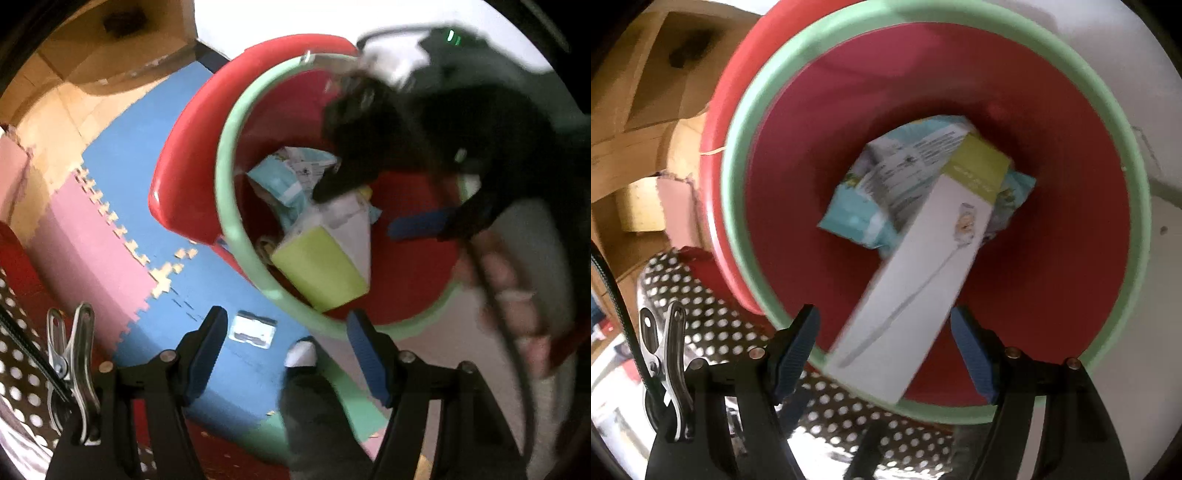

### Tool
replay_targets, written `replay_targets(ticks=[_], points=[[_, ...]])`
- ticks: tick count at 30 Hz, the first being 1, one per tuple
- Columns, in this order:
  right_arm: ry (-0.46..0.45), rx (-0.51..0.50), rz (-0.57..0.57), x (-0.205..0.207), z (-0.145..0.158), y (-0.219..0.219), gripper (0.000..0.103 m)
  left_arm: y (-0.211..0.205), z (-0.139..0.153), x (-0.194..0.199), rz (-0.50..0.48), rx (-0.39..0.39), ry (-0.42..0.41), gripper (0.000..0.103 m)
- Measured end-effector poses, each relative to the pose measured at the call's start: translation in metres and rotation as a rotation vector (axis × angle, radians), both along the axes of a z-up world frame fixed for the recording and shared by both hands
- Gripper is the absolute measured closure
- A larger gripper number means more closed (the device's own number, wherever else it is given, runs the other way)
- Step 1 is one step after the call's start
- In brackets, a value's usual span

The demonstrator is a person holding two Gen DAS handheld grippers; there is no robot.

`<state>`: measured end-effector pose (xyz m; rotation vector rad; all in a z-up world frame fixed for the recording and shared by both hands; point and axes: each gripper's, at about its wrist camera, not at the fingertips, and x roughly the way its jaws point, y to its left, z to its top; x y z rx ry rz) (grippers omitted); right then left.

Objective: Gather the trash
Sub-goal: 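Open the right tool to drop the box into the bucket, then move both open tools back to the table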

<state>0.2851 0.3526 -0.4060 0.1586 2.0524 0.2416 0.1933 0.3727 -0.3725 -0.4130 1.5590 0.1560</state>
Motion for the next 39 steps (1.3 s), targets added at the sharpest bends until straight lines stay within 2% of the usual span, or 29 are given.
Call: replay_targets(ticks=[4,8,12,16,18,23,26,30,35,39], points=[[0.038,-0.004,-0.039,-0.014,-0.007,-0.003,0.024,-0.002,-0.005,0.001,-0.036,-0.013,0.019,0.031],[0.019,-0.007,-0.028,-0.017,-0.002,0.0,0.024,0.0,-0.014,0.003,-0.041,-0.033,0.005,0.031],[-0.095,-0.039,-0.025,-0.008,0.017,-0.008,0.024,0.01,-0.008,0.004,-0.008,-0.099,-0.027,0.03],[-0.199,-0.011,-0.037,0.005,0.044,-0.013,0.024,0.02,0.016,0.001,0.006,-0.106,-0.085,0.026],[-0.265,-0.007,-0.035,0.006,0.067,-0.015,0.024,0.023,0.033,0.0,-0.005,-0.096,-0.126,0.026],[-0.442,0.059,-0.063,0.006,0.131,-0.019,0.024,0.027,0.1,-0.003,0.014,-0.007,-0.26,0.026],[-0.505,0.105,-0.14,-0.005,0.176,-0.025,0.024,0.028,0.151,-0.002,0.04,0.089,-0.313,0.026],[-0.654,0.183,-0.175,-0.022,0.265,-0.037,0.024,0.018,0.238,-0.011,0.067,0.153,-0.441,0.026],[-0.872,0.24,-0.182,-0.062,0.39,-0.081,0.024,-0.004,0.325,-0.018,0.062,0.183,-0.529,0.026],[-0.947,0.234,-0.226,-0.105,0.446,-0.128,0.024,-0.038,0.368,-0.025,0.012,0.245,-0.587,0.026]])
